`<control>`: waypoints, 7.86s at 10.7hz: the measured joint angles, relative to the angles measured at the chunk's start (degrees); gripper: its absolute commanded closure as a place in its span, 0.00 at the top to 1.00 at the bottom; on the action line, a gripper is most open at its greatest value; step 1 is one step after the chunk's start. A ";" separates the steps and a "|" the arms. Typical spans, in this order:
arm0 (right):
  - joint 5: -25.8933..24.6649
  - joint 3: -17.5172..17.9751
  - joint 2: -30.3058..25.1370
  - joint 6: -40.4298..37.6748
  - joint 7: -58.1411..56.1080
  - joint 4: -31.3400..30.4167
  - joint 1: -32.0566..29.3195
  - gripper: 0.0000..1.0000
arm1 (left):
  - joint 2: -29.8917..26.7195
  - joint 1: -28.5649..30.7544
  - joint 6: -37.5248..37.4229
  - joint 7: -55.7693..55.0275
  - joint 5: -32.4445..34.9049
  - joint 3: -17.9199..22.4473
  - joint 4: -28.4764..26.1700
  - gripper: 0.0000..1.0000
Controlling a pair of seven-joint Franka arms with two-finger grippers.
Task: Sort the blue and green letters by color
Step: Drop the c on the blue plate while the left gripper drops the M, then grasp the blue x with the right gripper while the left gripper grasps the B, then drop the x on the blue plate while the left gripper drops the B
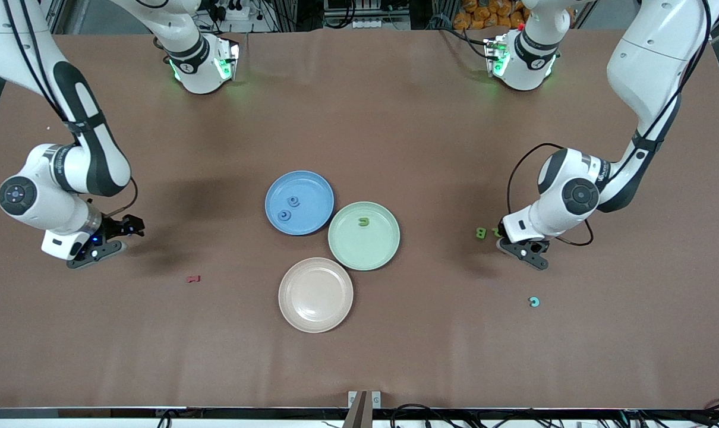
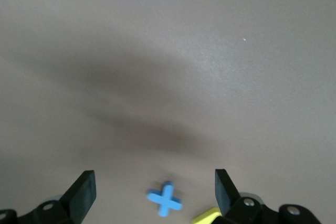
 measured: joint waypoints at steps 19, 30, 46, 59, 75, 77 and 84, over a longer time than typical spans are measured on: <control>-0.27 0.56 1.87 13.07 -25.09 -10.14 -5.87 1.00 | 4.53 -25.17 -10.49 -56.99 -4.80 -7.00 19.43 1.00; -0.27 0.68 1.51 13.20 -32.37 -9.72 -6.52 1.00 | -2.42 -7.12 -15.45 -29.93 -3.83 -7.02 7.68 0.97; -0.26 1.40 1.83 13.94 -34.41 -8.75 -6.58 0.00 | 1.52 -1.55 1.87 -28.83 11.17 -7.03 -2.68 0.73; 9.76 14.02 1.78 0.32 -5.28 -2.11 -0.40 0.00 | 2.46 -0.07 2.04 -28.83 11.18 -6.98 -2.74 0.23; 1.80 10.85 -0.38 -5.02 59.54 -1.22 25.34 1.00 | 3.19 -10.89 2.93 -46.43 4.59 -13.79 6.27 0.00; -5.91 8.18 -0.38 -6.46 59.17 -1.21 22.31 1.00 | 5.61 -17.40 2.92 -53.93 4.52 -13.34 11.25 0.47; -7.60 7.63 -0.62 -6.73 25.35 -0.76 -0.26 1.00 | 9.63 -27.39 1.58 -58.75 4.53 -5.00 19.62 1.00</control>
